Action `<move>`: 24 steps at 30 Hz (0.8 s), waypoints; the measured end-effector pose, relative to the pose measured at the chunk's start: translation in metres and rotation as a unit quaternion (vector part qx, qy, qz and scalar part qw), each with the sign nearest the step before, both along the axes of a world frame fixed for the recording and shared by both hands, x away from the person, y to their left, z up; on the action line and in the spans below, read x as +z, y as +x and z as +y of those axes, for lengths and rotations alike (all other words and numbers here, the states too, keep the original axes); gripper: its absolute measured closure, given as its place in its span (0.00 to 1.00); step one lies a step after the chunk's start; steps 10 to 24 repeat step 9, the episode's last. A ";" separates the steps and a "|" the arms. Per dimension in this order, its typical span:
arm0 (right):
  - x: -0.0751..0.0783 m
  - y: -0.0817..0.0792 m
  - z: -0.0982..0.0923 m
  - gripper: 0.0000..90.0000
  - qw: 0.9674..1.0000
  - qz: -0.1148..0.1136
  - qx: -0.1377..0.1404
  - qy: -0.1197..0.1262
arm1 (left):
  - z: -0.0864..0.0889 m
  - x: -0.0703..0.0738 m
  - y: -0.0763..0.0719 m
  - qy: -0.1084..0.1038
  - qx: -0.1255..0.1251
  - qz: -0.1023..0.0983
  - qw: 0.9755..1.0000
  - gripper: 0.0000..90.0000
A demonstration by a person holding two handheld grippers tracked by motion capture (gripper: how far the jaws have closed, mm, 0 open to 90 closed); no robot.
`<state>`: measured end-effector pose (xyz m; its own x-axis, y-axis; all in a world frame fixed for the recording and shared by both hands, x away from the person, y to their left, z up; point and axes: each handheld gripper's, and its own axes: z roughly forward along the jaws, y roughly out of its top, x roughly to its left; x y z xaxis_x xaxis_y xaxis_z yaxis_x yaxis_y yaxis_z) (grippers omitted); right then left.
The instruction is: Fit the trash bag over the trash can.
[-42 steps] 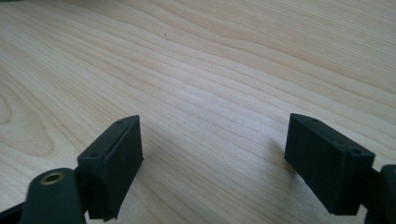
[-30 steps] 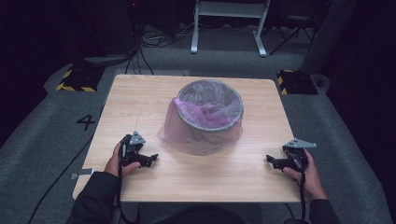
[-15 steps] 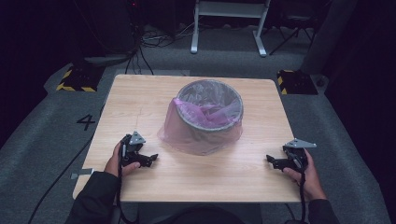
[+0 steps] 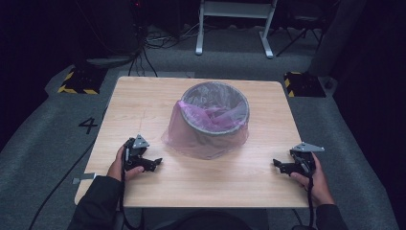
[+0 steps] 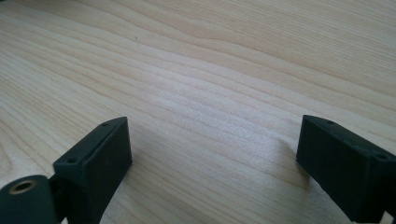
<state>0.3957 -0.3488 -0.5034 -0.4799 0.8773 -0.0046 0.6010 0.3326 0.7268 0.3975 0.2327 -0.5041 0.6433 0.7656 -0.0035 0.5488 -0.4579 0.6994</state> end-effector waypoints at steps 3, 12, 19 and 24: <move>0.000 0.000 0.000 0.11 1.000 0.000 0.000 0.000 | 0.000 0.000 0.000 0.000 0.000 0.000 1.000 0.09; 0.000 0.000 0.000 0.11 1.000 0.000 0.001 0.000 | 0.000 0.000 0.000 0.000 0.001 0.001 1.000 0.09; 0.000 0.000 0.000 0.11 1.000 0.000 0.001 0.000 | 0.000 0.000 0.000 0.000 0.001 0.001 1.000 0.09; 0.000 0.000 0.000 0.11 1.000 0.000 0.001 0.000 | 0.000 0.000 0.000 0.000 0.001 0.001 1.000 0.09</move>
